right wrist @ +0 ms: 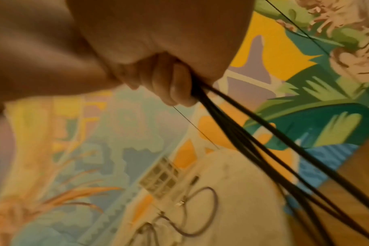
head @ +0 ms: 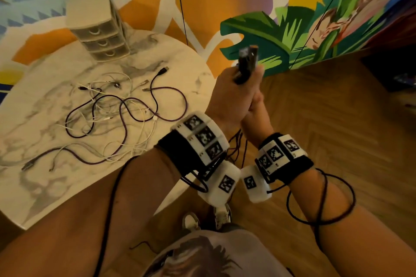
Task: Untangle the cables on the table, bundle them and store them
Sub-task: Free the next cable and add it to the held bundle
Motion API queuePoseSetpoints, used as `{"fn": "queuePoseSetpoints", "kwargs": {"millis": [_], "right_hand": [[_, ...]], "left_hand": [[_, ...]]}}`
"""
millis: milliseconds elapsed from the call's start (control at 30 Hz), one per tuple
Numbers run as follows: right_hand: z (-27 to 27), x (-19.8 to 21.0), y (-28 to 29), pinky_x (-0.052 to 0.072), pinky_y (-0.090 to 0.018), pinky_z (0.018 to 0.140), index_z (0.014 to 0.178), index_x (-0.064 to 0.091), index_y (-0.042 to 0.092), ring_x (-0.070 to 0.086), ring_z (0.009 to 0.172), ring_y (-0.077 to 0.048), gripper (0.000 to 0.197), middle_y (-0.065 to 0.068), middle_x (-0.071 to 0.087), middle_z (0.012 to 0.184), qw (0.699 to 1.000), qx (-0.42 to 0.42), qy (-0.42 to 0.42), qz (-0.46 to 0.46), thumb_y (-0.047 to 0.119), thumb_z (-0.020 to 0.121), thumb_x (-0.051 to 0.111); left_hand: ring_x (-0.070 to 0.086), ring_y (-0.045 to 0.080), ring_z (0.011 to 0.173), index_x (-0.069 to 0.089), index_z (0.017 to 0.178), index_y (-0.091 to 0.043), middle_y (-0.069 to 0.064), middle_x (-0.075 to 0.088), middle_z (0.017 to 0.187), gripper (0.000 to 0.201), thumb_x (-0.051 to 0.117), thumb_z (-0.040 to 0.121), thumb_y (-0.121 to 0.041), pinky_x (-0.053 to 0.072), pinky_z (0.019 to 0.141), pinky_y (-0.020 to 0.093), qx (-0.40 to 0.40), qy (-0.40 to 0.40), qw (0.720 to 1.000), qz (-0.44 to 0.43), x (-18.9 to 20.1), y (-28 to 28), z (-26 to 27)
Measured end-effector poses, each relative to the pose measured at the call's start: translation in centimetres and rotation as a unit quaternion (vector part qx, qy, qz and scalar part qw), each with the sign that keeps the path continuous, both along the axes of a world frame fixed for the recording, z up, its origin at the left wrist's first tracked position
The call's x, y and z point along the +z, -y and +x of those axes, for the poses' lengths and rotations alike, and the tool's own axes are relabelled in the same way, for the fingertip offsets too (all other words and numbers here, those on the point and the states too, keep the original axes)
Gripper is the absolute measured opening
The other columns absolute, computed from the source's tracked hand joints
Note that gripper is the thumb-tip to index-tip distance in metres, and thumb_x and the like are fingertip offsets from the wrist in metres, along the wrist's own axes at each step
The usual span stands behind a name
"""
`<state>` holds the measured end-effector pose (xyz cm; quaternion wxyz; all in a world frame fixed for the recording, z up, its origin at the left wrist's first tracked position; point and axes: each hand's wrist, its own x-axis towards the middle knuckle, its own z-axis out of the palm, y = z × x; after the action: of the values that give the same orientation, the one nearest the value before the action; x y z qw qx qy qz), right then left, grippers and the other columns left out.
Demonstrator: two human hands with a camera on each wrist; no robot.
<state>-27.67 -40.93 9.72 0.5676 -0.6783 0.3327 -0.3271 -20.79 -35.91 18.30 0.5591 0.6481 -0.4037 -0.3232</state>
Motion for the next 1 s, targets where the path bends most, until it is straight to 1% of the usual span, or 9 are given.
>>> {"fn": "queuePoseSetpoints", "kwargs": {"millis": [67, 100, 233, 333, 433, 533, 633, 800, 1000], "right_hand": [[-0.8, -2.5, -0.2, 0.028, -0.027, 0.046, 0.051, 0.041, 0.020, 0.033, 0.041, -0.003, 0.044, 0.014, 0.041, 0.047, 0.997, -0.003, -0.071, 0.014, 0.003, 0.089, 0.054], [-1.2, -3.8, -0.1, 0.020, -0.026, 0.045, 0.048, 0.030, 0.020, 0.021, 0.038, -0.006, 0.051, 0.012, 0.029, 0.040, 0.993, -0.001, -0.106, 0.043, 0.007, 0.090, 0.055], [-3.0, -8.7, 0.4, 0.019, -0.029, 0.050, 0.052, 0.028, 0.019, 0.022, 0.044, -0.015, 0.047, 0.003, 0.026, 0.047, 0.969, -0.033, -0.219, 0.110, 0.022, 0.090, 0.055], [-4.8, -11.5, 0.9, 0.023, -0.027, 0.050, 0.055, 0.033, 0.017, 0.027, 0.047, -0.017, 0.043, 0.000, 0.032, 0.052, 0.939, -0.060, -0.302, 0.154, 0.023, 0.092, 0.053], [-6.9, -14.0, 1.6, 0.030, -0.027, 0.048, 0.063, 0.047, 0.011, 0.037, 0.050, -0.019, 0.036, -0.004, 0.043, 0.058, 0.897, -0.085, -0.381, 0.209, 0.025, 0.095, 0.052], [-8.3, -15.7, 2.2, 0.034, -0.028, 0.049, 0.073, 0.054, 0.006, 0.048, 0.057, -0.024, 0.035, -0.007, 0.051, 0.064, 0.869, -0.083, -0.439, 0.212, 0.032, 0.096, 0.050], [-8.6, -16.2, 2.9, 0.039, -0.031, 0.057, 0.081, 0.054, 0.005, 0.053, 0.070, -0.030, 0.030, -0.010, 0.055, 0.073, 0.856, -0.047, -0.481, 0.181, 0.029, 0.097, 0.047], [-9.3, -17.9, 4.1, 0.046, -0.035, 0.062, 0.068, 0.052, 0.017, 0.056, 0.069, -0.029, 0.041, -0.009, 0.059, 0.072, 0.844, -0.042, -0.496, 0.199, 0.048, 0.095, 0.045], [-10.8, -17.7, 5.6, 0.045, -0.035, 0.072, 0.115, 0.058, -0.003, 0.060, 0.095, -0.037, 0.045, -0.022, 0.063, 0.106, 0.828, -0.107, -0.506, 0.219, 0.037, 0.096, 0.049]], "left_hand": [[0.036, 0.012, 0.039, 0.042, 0.049, -0.017, -0.010, 0.038, 0.038, 0.044, 0.055, 0.091, -0.015, 0.035, 0.049, 0.029, -0.012, 0.009, 1.000, 0.000, 0.9, 0.6, -0.2], [0.033, 0.008, 0.039, 0.041, 0.048, -0.018, -0.011, 0.035, 0.036, 0.043, 0.057, 0.089, -0.013, 0.033, 0.048, 0.025, -0.025, 0.059, 0.998, -0.009, 1.3, 0.7, -0.2], [0.034, -0.001, 0.036, 0.036, 0.053, -0.032, -0.023, 0.025, 0.043, 0.034, 0.058, 0.077, -0.022, 0.028, 0.045, 0.006, -0.102, 0.347, 0.927, -0.095, 4.4, 0.2, 0.6], [0.025, 0.000, 0.040, 0.056, 0.058, -0.022, -0.016, 0.037, 0.051, 0.020, 0.048, 0.075, -0.030, 0.013, 0.048, 0.005, -0.121, 0.477, 0.858, -0.146, 7.3, 0.4, 1.5], [0.033, 0.009, 0.046, 0.067, 0.068, -0.011, -0.004, 0.047, 0.050, 0.025, 0.052, 0.078, -0.029, 0.019, 0.049, 0.015, -0.088, 0.604, 0.774, -0.168, 9.2, 0.9, 2.8], [0.030, 0.012, 0.046, 0.066, 0.069, -0.012, -0.002, 0.038, 0.049, 0.019, 0.060, 0.079, -0.026, 0.022, 0.050, 0.022, -0.083, 0.662, 0.727, -0.163, 10.0, 1.3, 2.8], [0.026, 0.013, 0.043, 0.062, 0.063, -0.014, -0.007, 0.030, 0.052, 0.021, 0.065, 0.080, -0.027, 0.012, 0.048, 0.019, -0.119, 0.675, 0.711, -0.160, 9.9, 1.3, 2.1], [0.032, 0.018, 0.044, 0.064, 0.069, -0.010, -0.001, 0.036, 0.051, 0.020, 0.055, 0.080, -0.024, 0.027, 0.052, 0.027, -0.079, 0.691, 0.698, -0.170, 10.3, 2.1, 3.5], [0.026, 0.016, 0.044, 0.062, 0.065, -0.012, -0.004, 0.031, 0.052, 0.018, 0.060, 0.079, -0.023, 0.021, 0.052, 0.024, -0.080, 0.678, 0.695, -0.226, 10.2, 2.5, 2.9]]}}
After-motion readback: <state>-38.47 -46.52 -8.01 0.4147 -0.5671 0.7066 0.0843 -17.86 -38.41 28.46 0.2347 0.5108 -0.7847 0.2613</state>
